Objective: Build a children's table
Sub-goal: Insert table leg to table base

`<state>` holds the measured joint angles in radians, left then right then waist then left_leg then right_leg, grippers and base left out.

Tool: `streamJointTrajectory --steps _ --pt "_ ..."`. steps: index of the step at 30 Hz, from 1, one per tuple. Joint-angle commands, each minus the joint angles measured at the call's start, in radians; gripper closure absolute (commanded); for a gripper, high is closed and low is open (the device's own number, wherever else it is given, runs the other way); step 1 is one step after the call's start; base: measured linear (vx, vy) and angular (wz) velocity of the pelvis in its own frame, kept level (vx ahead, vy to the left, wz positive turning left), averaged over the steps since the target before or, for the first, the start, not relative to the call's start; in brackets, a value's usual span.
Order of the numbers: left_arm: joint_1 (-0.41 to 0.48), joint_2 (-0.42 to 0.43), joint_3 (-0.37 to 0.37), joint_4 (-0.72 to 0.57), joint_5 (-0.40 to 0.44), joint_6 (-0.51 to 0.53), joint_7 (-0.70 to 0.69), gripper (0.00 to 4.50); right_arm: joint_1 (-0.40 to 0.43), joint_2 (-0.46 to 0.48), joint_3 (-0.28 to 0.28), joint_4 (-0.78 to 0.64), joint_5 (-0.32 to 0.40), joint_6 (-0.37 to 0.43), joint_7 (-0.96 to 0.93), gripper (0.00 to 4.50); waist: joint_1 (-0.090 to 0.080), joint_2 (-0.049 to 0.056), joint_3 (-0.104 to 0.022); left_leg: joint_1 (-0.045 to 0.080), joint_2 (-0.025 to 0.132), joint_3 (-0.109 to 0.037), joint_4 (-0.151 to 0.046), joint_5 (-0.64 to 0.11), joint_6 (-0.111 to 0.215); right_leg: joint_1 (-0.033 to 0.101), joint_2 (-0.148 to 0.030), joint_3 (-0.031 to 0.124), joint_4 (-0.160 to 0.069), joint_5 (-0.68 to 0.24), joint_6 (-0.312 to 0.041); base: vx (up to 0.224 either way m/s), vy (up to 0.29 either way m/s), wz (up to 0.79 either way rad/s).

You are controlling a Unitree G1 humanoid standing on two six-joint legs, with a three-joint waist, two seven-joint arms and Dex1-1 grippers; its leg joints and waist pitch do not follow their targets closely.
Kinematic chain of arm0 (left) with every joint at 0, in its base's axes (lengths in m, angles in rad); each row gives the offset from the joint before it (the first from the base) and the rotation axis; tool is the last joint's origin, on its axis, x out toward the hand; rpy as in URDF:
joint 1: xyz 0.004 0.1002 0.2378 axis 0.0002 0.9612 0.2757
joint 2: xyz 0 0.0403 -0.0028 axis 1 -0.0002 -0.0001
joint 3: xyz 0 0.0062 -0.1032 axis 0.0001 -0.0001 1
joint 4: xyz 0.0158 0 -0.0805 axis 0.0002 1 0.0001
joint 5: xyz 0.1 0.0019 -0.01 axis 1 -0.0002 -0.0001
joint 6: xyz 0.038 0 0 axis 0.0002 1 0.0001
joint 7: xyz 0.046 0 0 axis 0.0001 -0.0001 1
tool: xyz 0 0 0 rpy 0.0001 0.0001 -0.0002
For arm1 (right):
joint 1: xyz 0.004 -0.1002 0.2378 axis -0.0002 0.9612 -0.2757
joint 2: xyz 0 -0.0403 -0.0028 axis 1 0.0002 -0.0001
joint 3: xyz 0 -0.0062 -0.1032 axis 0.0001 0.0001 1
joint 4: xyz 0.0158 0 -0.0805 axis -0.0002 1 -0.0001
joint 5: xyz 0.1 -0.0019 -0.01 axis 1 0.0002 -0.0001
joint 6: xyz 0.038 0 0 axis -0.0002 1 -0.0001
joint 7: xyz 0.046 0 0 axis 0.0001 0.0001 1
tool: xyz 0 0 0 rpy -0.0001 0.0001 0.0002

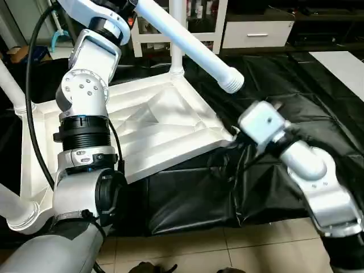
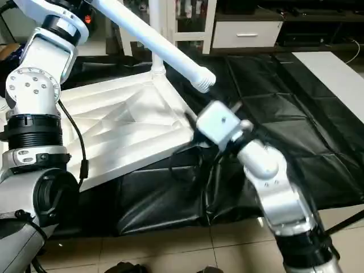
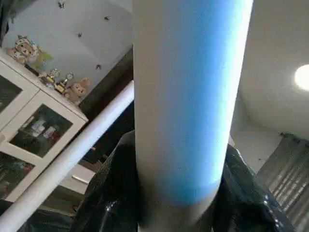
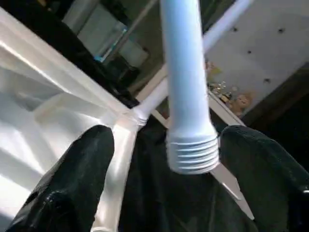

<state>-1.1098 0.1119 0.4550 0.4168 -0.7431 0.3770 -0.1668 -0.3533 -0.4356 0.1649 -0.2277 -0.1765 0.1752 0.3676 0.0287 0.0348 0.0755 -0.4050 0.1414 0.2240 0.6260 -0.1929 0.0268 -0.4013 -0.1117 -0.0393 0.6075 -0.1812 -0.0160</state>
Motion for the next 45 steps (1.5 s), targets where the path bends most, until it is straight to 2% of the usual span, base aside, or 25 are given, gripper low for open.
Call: streamJointTrajectory --steps 1,7,10,12,13,14,20,23,28,36,42,43,45 --pt "-0.013 0.002 -0.006 -0.037 -0.012 0.012 0.005 2.96 -0.011 0.004 -0.001 0.009 -0.023 0.024 -0.005 0.57 -0.006 -0.001 -0.072 0.041 0.076 -0.051 -0.089 -0.228 0.011 0.034 -0.035 0.029 -0.063 -0.106 -0.200 0.000 0.000 0.00" --pt "-0.001 -0.008 -0.015 -0.070 -0.046 0.027 -0.050 2.96 -0.046 0.011 0.004 0.026 -0.048 0.037 -0.022 0.57 -0.008 -0.001 -0.070 0.043 0.076 -0.050 -0.092 -0.243 0.003 0.032 -0.034 0.029 -0.065 -0.133 -0.202 0.000 0.000 0.00" --pt "0.021 -0.014 -0.033 -0.125 -0.106 0.054 -0.165 2.96 -0.060 0.021 0.002 0.002 -0.030 0.040 -0.012 0.57 -0.006 -0.001 -0.067 0.044 0.078 -0.050 -0.095 -0.256 -0.006 0.029 -0.036 0.031 -0.067 -0.153 -0.200 0.000 0.000 0.00" --pt "0.024 -0.017 -0.034 -0.137 -0.124 0.062 -0.188 2.96 -0.057 0.023 0.006 -0.007 -0.026 0.035 -0.007 0.57 -0.005 0.001 -0.068 0.046 0.077 -0.049 -0.096 -0.255 -0.011 0.026 -0.032 0.031 -0.065 -0.137 -0.202 0.000 0.000 0.00" --pt "0.026 -0.020 -0.034 -0.149 -0.142 0.074 -0.203 2.96 -0.055 0.027 0.009 -0.016 -0.026 0.032 -0.002 0.57 -0.006 0.002 -0.064 0.045 0.077 -0.049 -0.098 -0.257 -0.012 0.026 -0.031 0.031 -0.065 -0.134 -0.200 0.000 0.000 0.00" --pt "0.030 -0.022 -0.035 -0.164 -0.158 0.086 -0.218 2.96 -0.052 0.031 0.010 -0.024 -0.027 0.031 0.000 0.57 -0.006 0.001 -0.065 0.044 0.078 -0.049 -0.099 -0.251 -0.013 0.029 -0.031 0.030 -0.062 -0.111 -0.201 0.000 0.000 0.00" --pt "0.062 -0.024 -0.058 -0.242 -0.225 0.136 -0.320 2.96 -0.033 0.047 0.025 -0.054 -0.027 0.033 -0.005 0.57 -0.007 0.002 -0.062 0.042 0.078 -0.047 -0.098 -0.224 0.003 0.031 -0.035 0.033 -0.064 -0.105 -0.208 0.000 0.000 0.00" --pt "0.068 -0.029 -0.059 -0.258 -0.237 0.132 -0.333 2.96 -0.028 0.051 0.027 -0.058 -0.029 0.032 -0.004 0.57 -0.008 0.003 -0.060 0.041 0.079 -0.047 -0.100 -0.232 0.004 0.032 -0.035 0.033 -0.065 -0.122 -0.208 0.000 0.000 0.00" --pt "0.071 -0.033 -0.057 -0.278 -0.258 0.140 -0.340 2.96 -0.020 0.054 0.033 -0.061 -0.031 0.033 0.002 0.57 -0.011 0.005 -0.056 0.043 0.079 -0.048 -0.105 -0.272 -0.022 0.028 -0.032 0.034 -0.070 -0.166 -0.189 0.000 0.000 0.00" --pt "0.068 -0.030 -0.056 -0.301 -0.302 0.164 -0.362 2.96 -0.005 0.054 0.043 -0.058 -0.038 0.033 0.007 0.57 -0.011 0.005 -0.055 0.043 0.078 -0.047 -0.105 -0.249 -0.019 0.029 -0.032 0.035 -0.069 -0.136 -0.186 0.000 0.000 0.00" --pt "0.072 -0.022 -0.066 -0.305 -0.297 0.162 -0.358 2.96 -0.006 0.053 0.045 -0.052 -0.041 0.030 0.008 0.57 -0.010 0.006 -0.059 0.043 0.078 -0.045 -0.102 -0.203 0.000 0.032 -0.032 0.034 -0.066 -0.090 -0.201 0.000 0.000 0.00" --pt "0.087 0.002 -0.110 -0.276 -0.183 0.103 -0.350 2.96 -0.007 0.052 0.050 -0.054 -0.037 0.022 0.014 0.57 -0.010 0.005 -0.061 0.042 0.078 -0.046 -0.101 -0.196 0.011 0.035 -0.032 0.034 -0.068 -0.086 -0.198 0.000 0.000 0.00" --pt "0.104 0.027 -0.160 -0.235 -0.052 0.033 -0.342 2.96 -0.008 0.051 0.055 -0.057 -0.036 0.014 0.020 0.57 -0.012 0.006 -0.060 0.042 0.079 -0.046 -0.100 -0.195 0.019 0.036 -0.034 0.035 -0.069 -0.095 -0.181 0.000 0.000 0.00"
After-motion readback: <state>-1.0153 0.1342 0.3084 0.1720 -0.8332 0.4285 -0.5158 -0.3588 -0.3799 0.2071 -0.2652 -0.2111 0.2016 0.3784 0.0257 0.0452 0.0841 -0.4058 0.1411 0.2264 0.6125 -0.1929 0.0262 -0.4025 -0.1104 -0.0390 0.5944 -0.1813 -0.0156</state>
